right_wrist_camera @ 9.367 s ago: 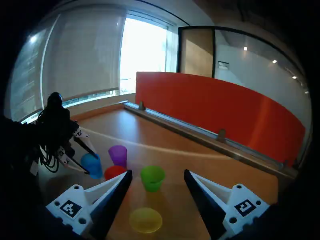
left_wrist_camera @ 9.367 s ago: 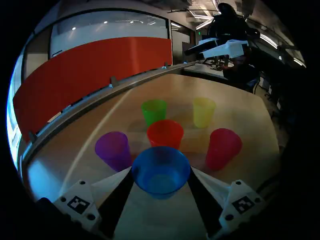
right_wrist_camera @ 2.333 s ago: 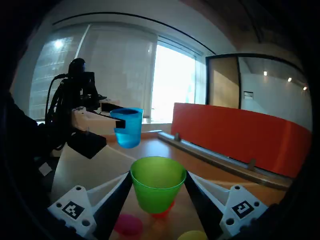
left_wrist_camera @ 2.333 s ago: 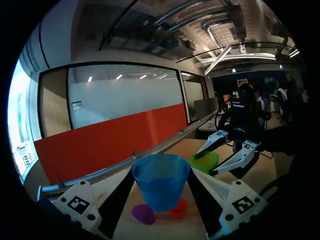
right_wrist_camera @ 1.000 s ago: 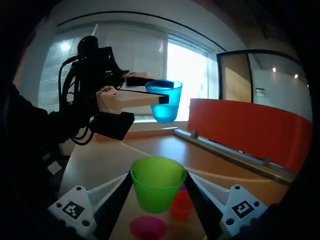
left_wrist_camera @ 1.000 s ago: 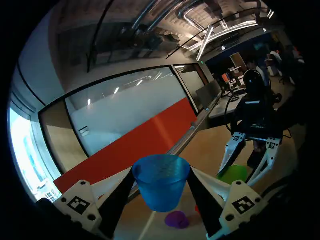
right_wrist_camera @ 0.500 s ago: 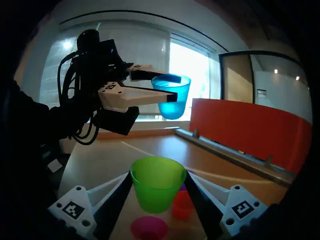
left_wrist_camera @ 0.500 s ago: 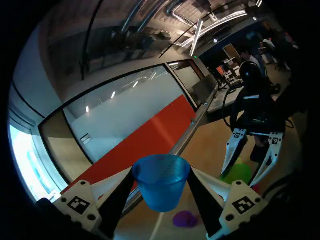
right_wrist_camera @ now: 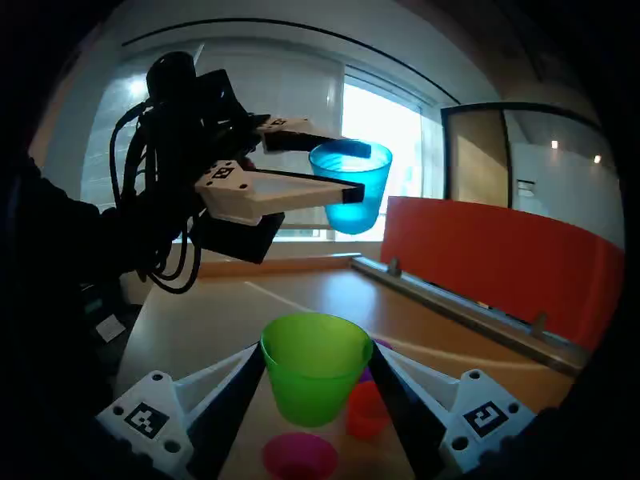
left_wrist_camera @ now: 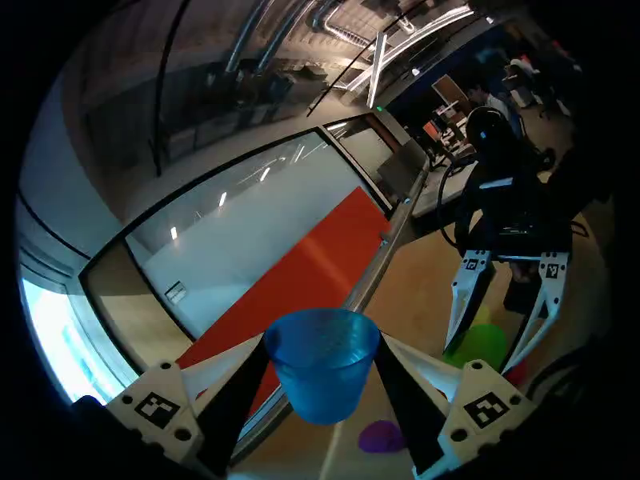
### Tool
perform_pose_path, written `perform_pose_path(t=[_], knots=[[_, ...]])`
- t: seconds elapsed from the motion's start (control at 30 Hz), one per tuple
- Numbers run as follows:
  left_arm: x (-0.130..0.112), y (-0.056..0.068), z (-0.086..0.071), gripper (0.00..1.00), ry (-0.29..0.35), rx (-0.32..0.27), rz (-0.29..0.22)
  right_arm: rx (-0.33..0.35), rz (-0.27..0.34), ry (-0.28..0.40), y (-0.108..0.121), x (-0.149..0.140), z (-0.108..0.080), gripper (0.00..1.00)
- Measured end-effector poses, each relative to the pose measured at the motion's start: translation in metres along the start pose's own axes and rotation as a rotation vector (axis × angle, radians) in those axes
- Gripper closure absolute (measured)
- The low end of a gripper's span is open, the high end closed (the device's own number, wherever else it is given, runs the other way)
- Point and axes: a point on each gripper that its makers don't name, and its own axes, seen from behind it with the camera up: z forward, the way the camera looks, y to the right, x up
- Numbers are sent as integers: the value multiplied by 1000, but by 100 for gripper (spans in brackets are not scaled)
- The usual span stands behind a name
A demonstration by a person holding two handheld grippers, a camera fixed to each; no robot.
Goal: Pour water
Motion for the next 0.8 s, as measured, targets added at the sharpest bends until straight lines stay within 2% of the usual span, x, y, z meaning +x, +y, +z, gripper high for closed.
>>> perform_pose_path(t=[0.47,0.8], knots=[[7,8,2,12,10,0,86,-3,-7,0,2,2,4,8],[11,8,5,12,11,4,137,-9,-5,2,5,0,2,8]])
